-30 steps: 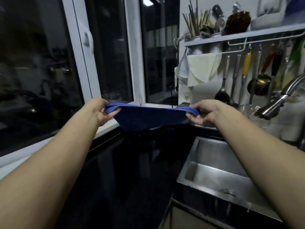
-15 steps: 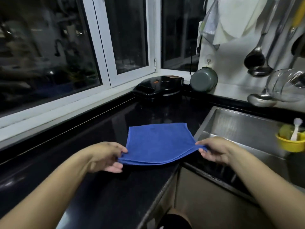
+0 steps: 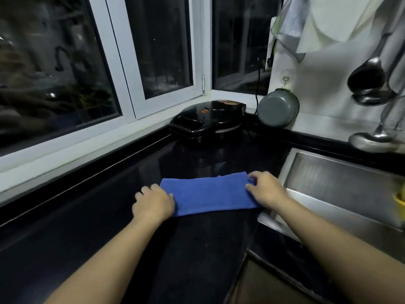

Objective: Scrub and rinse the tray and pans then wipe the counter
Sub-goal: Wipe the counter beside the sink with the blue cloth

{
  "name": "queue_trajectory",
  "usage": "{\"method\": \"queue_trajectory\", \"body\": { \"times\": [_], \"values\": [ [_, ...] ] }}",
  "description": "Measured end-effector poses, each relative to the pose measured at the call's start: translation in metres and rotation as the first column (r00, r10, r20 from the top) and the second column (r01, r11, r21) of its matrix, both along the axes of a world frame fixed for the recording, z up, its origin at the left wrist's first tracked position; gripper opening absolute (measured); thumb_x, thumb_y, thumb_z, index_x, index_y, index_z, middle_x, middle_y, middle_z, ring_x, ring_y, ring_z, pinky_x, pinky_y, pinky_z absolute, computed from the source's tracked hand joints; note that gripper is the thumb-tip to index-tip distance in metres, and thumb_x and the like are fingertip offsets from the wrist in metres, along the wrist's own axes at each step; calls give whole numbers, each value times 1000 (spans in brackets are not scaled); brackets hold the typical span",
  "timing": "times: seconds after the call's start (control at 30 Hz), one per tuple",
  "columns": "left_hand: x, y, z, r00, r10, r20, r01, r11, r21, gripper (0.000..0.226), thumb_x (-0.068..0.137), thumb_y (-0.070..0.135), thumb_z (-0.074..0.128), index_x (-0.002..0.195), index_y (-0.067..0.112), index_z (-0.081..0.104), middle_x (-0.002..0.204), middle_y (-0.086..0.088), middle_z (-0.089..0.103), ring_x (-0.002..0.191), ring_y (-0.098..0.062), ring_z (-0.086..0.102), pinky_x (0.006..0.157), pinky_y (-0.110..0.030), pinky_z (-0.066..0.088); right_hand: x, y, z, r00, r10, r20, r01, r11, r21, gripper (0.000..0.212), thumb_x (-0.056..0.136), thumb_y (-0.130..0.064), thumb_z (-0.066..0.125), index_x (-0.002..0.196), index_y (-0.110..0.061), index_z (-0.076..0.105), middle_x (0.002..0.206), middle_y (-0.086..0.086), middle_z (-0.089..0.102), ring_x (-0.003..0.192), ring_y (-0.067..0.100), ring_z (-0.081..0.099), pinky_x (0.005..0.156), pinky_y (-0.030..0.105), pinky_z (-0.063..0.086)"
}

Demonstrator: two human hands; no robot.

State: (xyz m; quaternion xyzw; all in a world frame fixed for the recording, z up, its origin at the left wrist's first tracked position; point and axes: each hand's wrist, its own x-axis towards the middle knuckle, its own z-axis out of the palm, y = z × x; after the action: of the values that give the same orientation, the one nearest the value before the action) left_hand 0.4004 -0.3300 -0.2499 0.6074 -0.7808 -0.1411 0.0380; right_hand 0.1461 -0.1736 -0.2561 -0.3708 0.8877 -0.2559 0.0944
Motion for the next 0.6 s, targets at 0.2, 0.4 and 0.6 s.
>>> {"method": "queue_trajectory", "body": {
  "times": [0.2,0.4,0.6],
  "values": [
    [-21,-23,6,984,-60,166,21,974,225,37,96,29,54,127,11,62,103,-3,63,97,-26,64,84,-37,49,2,3,-11,982,155,-105,-121,953,277,44,99,-31,53,142,-38,53,140,11,47,125,36,44,111,40,36],
    [-60,-22,52,891,-11,-453,94,983,160,22,92,25,63,81,6,63,85,-13,66,79,-32,65,55,-30,50,-20,42,12,978,-63,200,97,981,-167,42,95,-20,65,136,-15,60,132,7,62,118,24,61,105,34,46],
    [-118,41,59,600,-53,-798,562,738,374,36,104,41,56,96,7,67,92,-11,69,75,-30,66,63,-36,57,-39,81,30,939,-139,313,211,956,-206,22,95,-7,62,117,-9,66,100,4,64,87,16,57,73,23,42]
  ]
}}
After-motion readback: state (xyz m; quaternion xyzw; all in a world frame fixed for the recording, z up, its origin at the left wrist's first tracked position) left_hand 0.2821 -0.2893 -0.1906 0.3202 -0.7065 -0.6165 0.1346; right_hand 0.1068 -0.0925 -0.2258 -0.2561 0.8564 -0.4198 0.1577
